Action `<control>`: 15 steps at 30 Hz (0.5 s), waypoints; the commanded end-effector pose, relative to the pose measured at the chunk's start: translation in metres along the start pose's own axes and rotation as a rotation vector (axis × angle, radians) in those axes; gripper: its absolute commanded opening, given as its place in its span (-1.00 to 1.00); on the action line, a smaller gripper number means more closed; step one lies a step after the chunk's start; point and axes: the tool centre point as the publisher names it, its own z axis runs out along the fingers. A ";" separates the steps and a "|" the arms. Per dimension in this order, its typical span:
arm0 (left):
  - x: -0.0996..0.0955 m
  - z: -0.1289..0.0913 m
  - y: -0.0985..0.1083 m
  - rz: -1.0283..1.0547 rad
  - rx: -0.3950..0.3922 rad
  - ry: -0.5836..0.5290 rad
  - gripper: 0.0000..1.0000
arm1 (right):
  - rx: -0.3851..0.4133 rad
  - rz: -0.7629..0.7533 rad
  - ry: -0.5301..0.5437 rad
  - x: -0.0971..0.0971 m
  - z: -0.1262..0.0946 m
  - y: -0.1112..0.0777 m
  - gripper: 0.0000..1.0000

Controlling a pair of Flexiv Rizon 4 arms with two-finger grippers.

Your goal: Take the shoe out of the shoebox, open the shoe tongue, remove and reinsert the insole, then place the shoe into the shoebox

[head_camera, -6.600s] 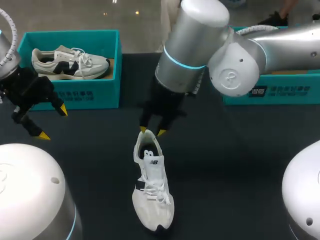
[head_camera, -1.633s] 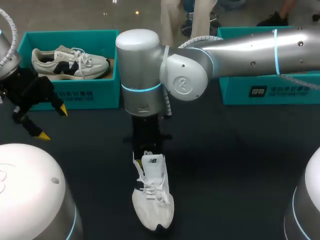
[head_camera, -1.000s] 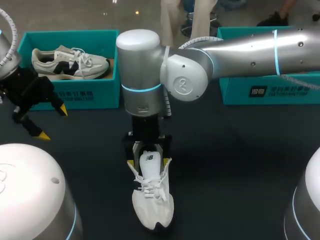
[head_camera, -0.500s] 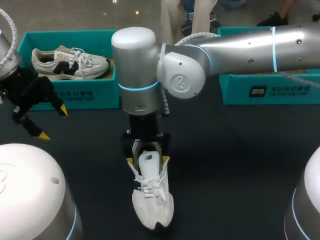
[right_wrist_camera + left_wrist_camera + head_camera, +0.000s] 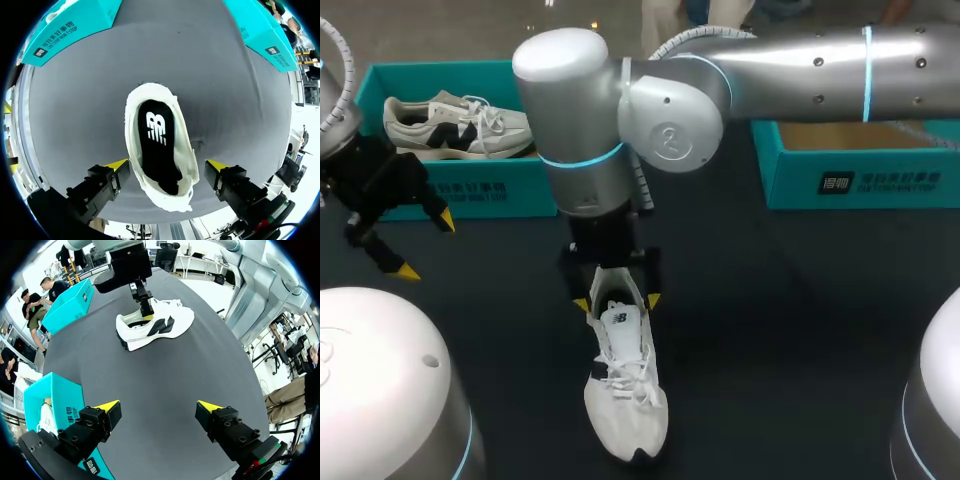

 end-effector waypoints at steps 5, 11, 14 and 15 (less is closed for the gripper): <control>0.001 0.000 0.000 0.000 -0.001 0.000 1.00 | -0.086 0.034 -0.040 -0.018 -0.041 -0.017 1.00; 0.001 0.000 0.000 0.000 -0.001 0.000 1.00 | -0.099 0.050 -0.043 -0.021 -0.049 -0.030 1.00; 0.001 0.000 0.000 0.000 -0.001 0.000 1.00 | -0.091 0.057 -0.027 -0.020 -0.042 -0.036 0.02; 0.001 0.000 0.000 0.000 -0.001 0.000 1.00 | -0.086 0.061 -0.020 -0.020 -0.039 -0.039 -0.51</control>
